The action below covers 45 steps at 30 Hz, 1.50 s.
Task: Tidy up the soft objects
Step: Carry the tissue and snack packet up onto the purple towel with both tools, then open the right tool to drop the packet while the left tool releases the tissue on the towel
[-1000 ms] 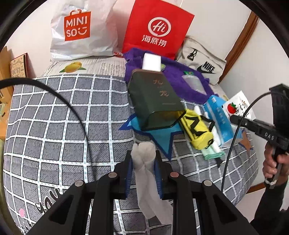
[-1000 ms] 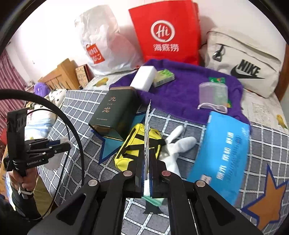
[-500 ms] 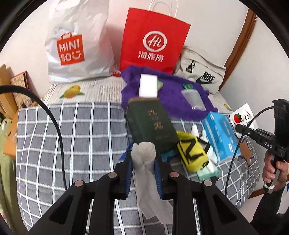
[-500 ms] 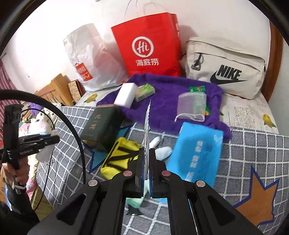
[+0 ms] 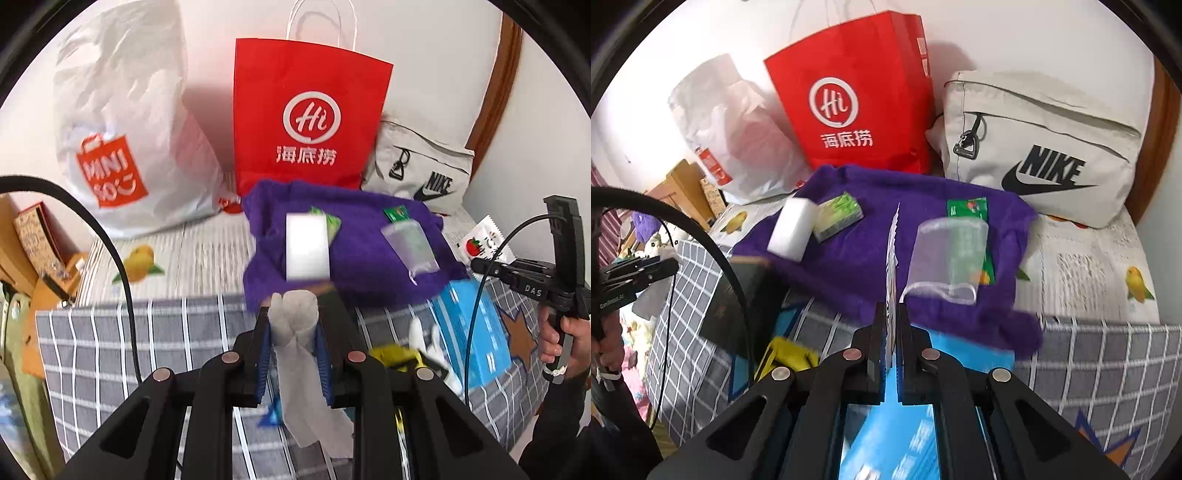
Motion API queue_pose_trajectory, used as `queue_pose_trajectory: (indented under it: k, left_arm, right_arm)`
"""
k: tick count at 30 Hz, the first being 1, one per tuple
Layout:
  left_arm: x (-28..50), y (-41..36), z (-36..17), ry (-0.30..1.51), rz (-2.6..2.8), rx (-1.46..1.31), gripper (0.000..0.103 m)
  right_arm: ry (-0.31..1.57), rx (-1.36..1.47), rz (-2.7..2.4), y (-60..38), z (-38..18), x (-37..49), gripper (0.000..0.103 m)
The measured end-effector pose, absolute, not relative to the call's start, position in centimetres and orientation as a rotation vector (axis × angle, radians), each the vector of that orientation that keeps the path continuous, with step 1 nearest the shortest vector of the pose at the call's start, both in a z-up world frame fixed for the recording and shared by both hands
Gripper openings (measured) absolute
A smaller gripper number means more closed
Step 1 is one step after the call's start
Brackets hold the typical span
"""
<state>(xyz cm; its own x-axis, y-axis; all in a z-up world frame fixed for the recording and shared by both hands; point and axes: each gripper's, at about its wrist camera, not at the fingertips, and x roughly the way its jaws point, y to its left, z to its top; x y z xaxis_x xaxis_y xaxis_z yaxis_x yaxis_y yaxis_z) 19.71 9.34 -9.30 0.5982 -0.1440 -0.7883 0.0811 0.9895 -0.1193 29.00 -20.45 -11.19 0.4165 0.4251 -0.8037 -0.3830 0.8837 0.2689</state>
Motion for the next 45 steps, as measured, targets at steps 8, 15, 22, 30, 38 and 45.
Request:
queue_pose_trajectory:
  k: [8,15,22,30,38,45]
  left_arm:
    - [25.6,8.8,-9.3,0.922,-0.144,-0.082,0.021]
    - [31.1,7.1,-9.2,0.912,-0.167,-0.093,0.021]
    - [34.7,5.7,-9.9,0.907,-0.211,-0.145,0.021]
    - [35.7,4.6,-10.7,0.926,-0.245,-0.114,0.021]
    - [36.6,4.1,-12.0,0.962,-0.253,-0.117,0.021]
    - [37.2,3.2,-13.3,0.989,-0.284,-0.133,0.021]
  right_arm:
    - [1.104,0.036,0.551,-17.5,-13.6,33.8,0.004]
    - [1.167,0.008,0.588,-15.2,-15.5,35.7,0.004]
    - [1.277,0.019,0.662,-13.3,-18.1,37.1,0.004]
    - [1.338,-0.043,0.657,-12.6,-19.8,37.7,0.011]
    - [1.258,-0.118,0.603,-13.1,-18.6,36.6,0.044]
    - [1.171,-0.102,0.568,-15.9,-16.5,35.7,0.045]
